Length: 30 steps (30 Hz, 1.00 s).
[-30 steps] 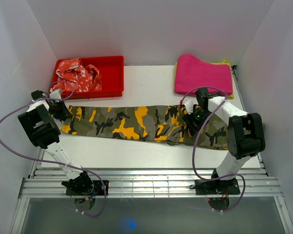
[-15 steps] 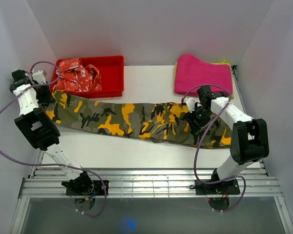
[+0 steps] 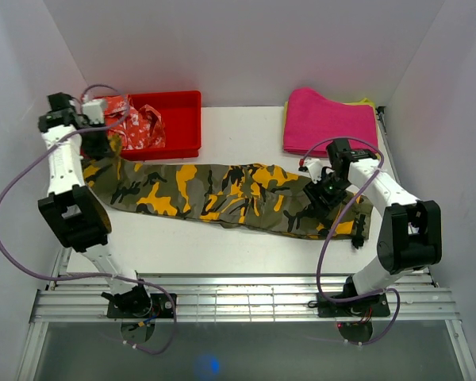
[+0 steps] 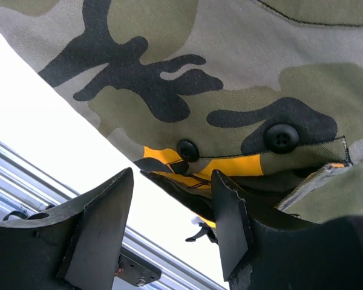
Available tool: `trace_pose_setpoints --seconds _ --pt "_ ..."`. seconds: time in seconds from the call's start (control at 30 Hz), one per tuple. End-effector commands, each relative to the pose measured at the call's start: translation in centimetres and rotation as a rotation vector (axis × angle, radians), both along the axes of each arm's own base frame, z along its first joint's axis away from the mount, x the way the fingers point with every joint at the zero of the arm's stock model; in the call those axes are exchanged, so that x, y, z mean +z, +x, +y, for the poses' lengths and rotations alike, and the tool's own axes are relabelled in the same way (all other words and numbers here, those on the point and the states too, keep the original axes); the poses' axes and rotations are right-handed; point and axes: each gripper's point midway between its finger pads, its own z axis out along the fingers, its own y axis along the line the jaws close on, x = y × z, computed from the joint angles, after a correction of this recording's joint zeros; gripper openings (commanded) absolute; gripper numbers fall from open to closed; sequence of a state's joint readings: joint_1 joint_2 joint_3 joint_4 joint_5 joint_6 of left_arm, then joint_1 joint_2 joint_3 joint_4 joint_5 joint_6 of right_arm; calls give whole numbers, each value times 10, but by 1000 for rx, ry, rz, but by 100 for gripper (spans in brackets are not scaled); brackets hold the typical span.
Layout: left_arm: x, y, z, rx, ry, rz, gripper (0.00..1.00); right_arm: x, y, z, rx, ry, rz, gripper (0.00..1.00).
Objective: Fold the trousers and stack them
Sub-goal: Fold the trousers
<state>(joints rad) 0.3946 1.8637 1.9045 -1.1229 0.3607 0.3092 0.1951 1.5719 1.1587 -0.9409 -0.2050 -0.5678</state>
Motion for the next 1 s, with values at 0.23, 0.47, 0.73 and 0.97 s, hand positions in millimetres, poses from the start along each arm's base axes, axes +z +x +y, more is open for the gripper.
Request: trace_pose_setpoints --seconds 0.23,0.47,0.73,0.97 --pt "-16 -28 -190 -48 -180 56 0 0 -14 -16 -20 21 26 60" --pt "-48 -12 -257 -27 -217 47 0 -3 -23 -21 -22 3 51 60" --pt "-66 -16 -320 -90 -219 73 0 -5 -28 -23 -22 -11 66 59" --pt "-76 -14 -353 -103 -265 101 0 -6 -27 -22 -26 -8 79 58"
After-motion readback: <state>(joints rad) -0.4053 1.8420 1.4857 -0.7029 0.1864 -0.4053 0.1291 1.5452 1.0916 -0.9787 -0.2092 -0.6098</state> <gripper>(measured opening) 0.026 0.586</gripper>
